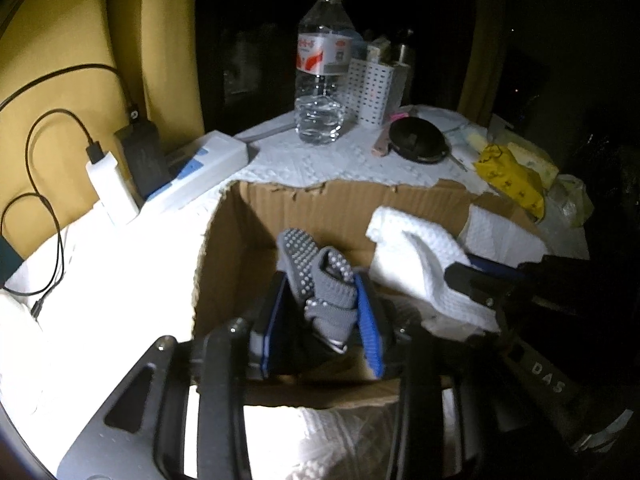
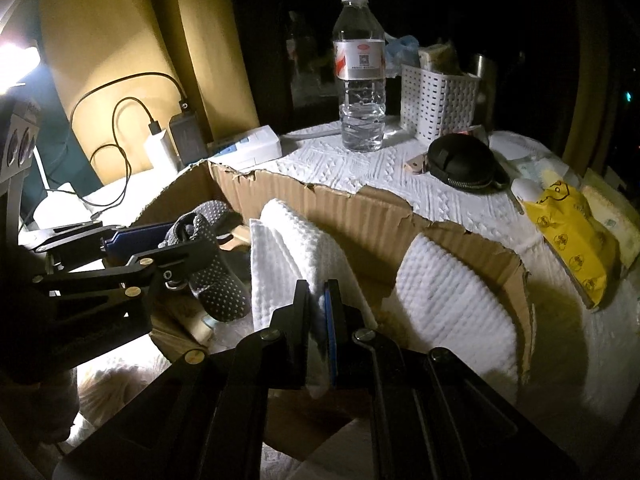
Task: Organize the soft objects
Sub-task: 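Lower the sock and towel into the box and open both tools, then grasp the pink plush toy with the right tool while the left tool approaches the cotton swab bag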
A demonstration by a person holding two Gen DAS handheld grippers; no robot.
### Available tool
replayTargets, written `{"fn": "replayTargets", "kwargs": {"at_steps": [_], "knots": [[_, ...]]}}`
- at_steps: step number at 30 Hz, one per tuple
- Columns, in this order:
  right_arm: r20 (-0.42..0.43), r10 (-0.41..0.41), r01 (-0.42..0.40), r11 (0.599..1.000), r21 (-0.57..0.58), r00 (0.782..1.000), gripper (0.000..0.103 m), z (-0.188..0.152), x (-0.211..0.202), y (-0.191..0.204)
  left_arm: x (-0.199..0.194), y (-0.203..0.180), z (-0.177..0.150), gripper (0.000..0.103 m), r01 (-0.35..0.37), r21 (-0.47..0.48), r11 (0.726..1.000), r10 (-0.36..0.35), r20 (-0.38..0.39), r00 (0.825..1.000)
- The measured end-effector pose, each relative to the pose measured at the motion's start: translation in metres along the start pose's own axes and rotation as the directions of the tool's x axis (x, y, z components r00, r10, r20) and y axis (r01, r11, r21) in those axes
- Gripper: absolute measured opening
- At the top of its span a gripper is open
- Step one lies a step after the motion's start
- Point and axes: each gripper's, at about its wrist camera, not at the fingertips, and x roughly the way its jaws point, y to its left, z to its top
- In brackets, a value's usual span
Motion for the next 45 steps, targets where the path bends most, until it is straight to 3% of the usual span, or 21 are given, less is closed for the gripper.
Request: {"fn": "replayTargets", "kwargs": {"at_steps": [3,5,17,21,45], "knots": [[0.003,-0.004,0.004,1.0,-0.002,1.0,0.017,0.0,-0.004,0.0,-0.004,0.0,0.001,0.052,0.004,-0.01,1.0,-0.004,0.007,1.0],[0.006,-0.009,0.009,1.0,0.0,1.0,0.028,0.001,-0.008,0.0,-0.008,-0.001,0.001,0.052,0.005,-0.009,1.0,-0.005,0.014,1.0],[0.059,-0.05,0.05,0.999,0.01,0.997,0.031,-0.002,-0.05,0.002,-0.042,-0.01,0.0,0.055,0.005,0.003,1.0,-0.005,0.058,0.998],[0.075,-0.06,0.058,0.998,0.018,0.995,0.031,-0.006,-0.065,0.004,-0.057,-0.012,-0.003,0.062,0.01,0.008,1.0,-0.011,0.073,0.997],[0.113,-0.106,0.1,0.994,0.052,0.988,0.038,-0.043,-0.133,0.024,-0.129,-0.022,-0.041,0.073,0.044,0.023,0.999,-0.046,0.121,0.992]]}}
